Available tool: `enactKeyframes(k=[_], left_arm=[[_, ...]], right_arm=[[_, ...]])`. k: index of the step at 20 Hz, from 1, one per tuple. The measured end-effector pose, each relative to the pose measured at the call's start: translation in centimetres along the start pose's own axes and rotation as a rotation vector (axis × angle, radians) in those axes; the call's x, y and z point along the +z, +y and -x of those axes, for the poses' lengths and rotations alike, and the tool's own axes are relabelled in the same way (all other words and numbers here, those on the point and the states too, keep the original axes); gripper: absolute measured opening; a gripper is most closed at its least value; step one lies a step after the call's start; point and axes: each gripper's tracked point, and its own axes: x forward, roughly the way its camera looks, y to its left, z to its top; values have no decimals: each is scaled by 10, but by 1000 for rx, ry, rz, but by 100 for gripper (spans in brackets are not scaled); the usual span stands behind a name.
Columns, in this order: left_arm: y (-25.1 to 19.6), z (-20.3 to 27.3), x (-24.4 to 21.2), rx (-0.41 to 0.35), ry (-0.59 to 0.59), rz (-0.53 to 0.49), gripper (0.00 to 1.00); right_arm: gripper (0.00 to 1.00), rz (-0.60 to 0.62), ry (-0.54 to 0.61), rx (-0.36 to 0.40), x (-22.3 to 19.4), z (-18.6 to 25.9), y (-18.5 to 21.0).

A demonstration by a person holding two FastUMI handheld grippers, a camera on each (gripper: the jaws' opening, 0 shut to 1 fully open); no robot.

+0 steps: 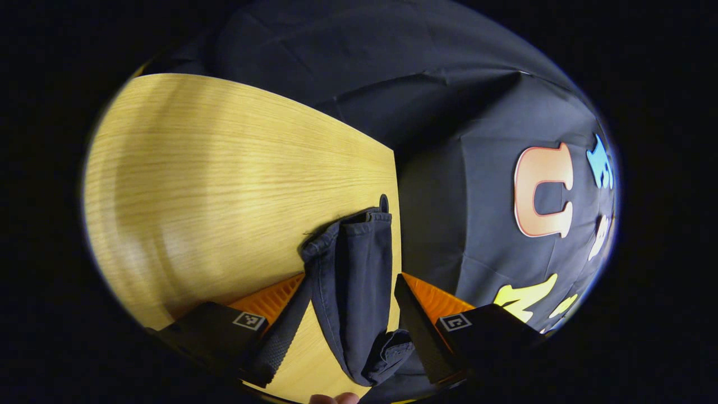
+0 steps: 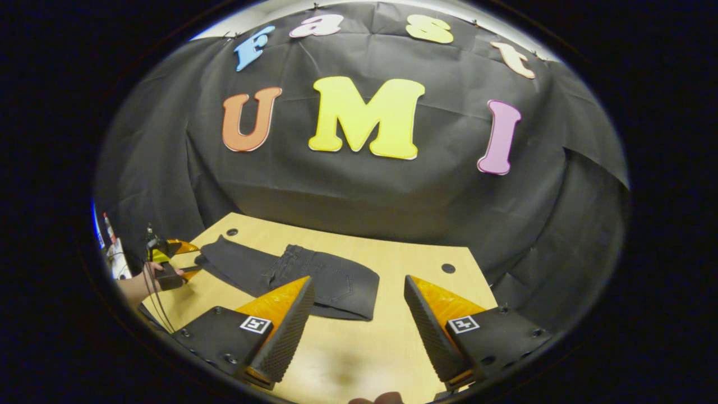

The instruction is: Grasp the waist and the cuffs of the jeans and fold them to make the two legs overlap; first hold the waist and fold one-third of the jeans toward the cuffs, then hold the cuffs and fold the remaining one-third in the same direction to finish folding.

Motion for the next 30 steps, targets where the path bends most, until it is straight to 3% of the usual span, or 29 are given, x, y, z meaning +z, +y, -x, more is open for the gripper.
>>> enactKeyframes(k=[4,5,6,11,12,13,14,15,16,17,23,30], left_arm=[[-3,-12,3,-17,-4,2,96],[-6,-15,3,-23,-8,12,84],[-9,-19,3,-24,-9,18,88],[-12,-35,4,-21,-37,39,80],[-9,-35,6,-14,-41,40,87],[-5,-37,4,1,-43,39,75],[1,-39,3,22,-46,43,76],[4,-41,5,33,-51,58,41],[5,-42,5,34,-55,75,22],[5,-41,5,36,-58,90,30],[-6,-37,4,16,-53,79,10],[-85,-11,-16,-87,-63,-226,5]], right_arm=[[98,1,17,-13,-6,2,-2],[98,3,26,-17,-9,4,-3],[98,5,34,-22,-13,3,-5],[98,-12,53,-44,-17,-2,-8],[98,-18,50,-49,-17,0,-10],[98,-22,47,-52,-18,-1,-12],[98,-23,49,-58,-20,0,-15],[98,-26,54,-64,-23,2,-18],[98,-35,59,-67,-26,2,-20],[98,-43,64,-70,-29,4,-21],[98,-72,65,-100,-39,18,-37],[98,-63,2,-122,-30,37,-46]])
